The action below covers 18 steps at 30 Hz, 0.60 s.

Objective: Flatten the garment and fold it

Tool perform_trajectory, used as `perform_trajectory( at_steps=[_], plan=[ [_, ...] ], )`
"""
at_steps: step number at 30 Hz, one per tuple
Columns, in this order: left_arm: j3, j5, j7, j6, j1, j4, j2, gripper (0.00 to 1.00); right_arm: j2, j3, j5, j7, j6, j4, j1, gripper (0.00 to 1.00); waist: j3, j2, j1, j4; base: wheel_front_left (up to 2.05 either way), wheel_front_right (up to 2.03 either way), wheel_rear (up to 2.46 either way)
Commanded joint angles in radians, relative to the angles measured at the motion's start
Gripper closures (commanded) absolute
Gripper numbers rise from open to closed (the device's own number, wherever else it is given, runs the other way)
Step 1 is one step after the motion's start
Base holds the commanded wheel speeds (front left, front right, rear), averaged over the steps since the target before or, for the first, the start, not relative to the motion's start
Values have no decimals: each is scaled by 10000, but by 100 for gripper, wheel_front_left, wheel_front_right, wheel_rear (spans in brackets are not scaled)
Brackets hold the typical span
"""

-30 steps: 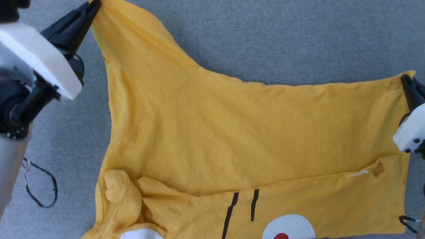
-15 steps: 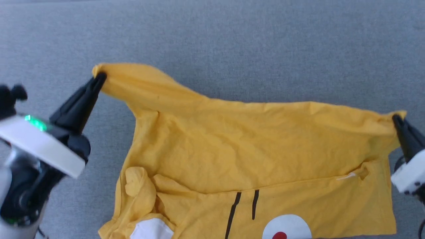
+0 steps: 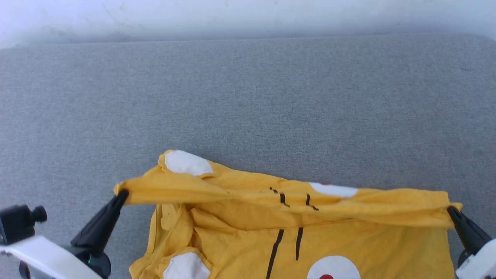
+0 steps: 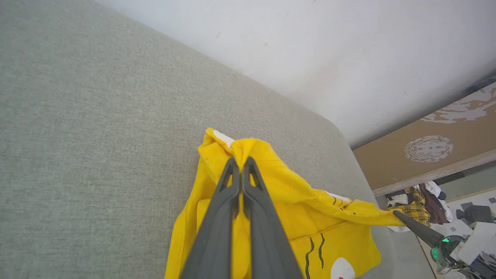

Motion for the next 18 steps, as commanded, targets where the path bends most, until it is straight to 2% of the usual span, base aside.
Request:
perform_trajectory(
  at_steps=[1, 6, 15, 16, 17, 18],
  plan=[
    [23, -100, -31, 30, 247, 23, -18, 100, 24, -86, 5, -88, -7, 45, 151, 100, -17, -1, 3, 43, 0, 0, 0],
    [-459, -240, 143, -74, 471, 361, -286, 100, 25, -13, -286, -291, -7, 395, 248, 100, -22, -1, 3, 68, 0, 0, 0],
    [-1582, 166, 818, 133, -218, 1834, -698, 100, 26, 543, -828, -699, -7, 1465, -106, 98, -48, -1, 3, 13, 0, 0, 0],
    [-1637, 280, 787, 157, -326, 1986, -743, 72, 27, 591, -849, -760, -7, 1569, -170, 84, -45, -1, 3, -5, 0, 0, 0],
    [-1671, 359, 744, 181, -419, 2118, -801, 20, 27, 646, -873, -814, -7, 1661, -231, 65, -48, -1, 3, -22, 0, 0, 0],
    [-1698, 432, 698, 194, -498, 2221, -848, 0, 27, 687, -869, -874, -7, 1743, -289, 24, -52, -1, 3, -41, 0, 0, 0]
  ],
)
